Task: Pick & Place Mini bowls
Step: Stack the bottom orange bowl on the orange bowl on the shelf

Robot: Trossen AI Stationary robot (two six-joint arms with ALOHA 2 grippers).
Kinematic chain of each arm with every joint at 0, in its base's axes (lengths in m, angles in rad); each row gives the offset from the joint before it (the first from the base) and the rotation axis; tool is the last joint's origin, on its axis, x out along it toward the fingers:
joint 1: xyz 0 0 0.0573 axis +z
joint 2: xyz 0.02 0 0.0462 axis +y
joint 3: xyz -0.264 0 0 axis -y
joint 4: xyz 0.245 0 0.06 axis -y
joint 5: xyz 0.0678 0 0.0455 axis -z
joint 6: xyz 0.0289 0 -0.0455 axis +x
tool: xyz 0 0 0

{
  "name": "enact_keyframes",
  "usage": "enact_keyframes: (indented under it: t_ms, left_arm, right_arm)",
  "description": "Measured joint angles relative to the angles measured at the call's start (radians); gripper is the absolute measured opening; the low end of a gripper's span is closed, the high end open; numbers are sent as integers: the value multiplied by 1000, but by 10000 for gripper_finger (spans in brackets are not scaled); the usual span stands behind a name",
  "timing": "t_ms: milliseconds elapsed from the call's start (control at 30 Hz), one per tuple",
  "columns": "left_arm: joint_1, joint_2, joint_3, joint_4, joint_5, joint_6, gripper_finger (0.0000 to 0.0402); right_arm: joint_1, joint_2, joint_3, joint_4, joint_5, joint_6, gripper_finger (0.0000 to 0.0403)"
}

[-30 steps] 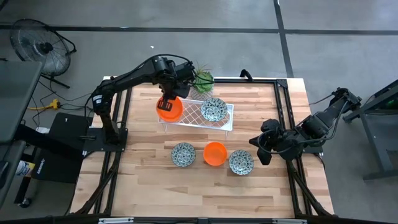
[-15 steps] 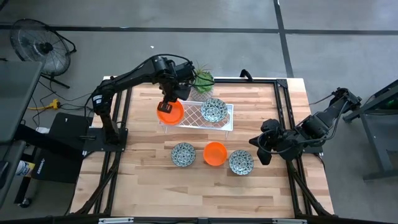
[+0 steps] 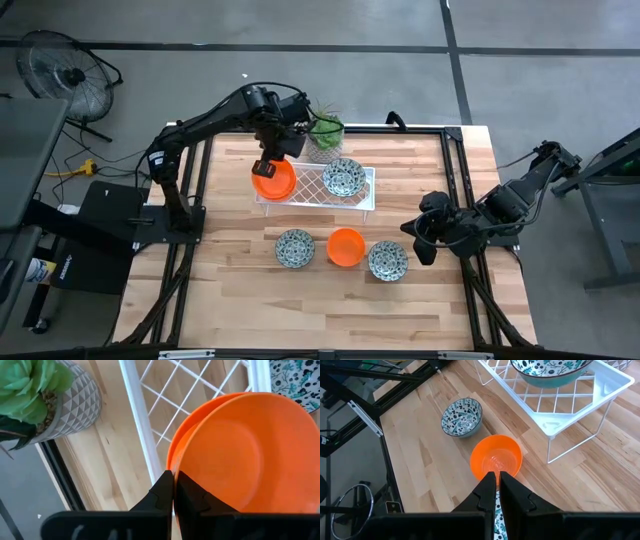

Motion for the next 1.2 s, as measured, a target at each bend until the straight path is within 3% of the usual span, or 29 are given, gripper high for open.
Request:
enact_keyframes:
  t_ms: [533, 1200]
  left_arm:
    - [10, 26, 0, -2, 68, 4, 0]
    - [37, 34, 0, 33, 81, 19, 0]
  right_arm:
    - [0, 0, 0, 0, 0, -2, 12]
    - [0, 0, 0, 0, -3, 0, 12]
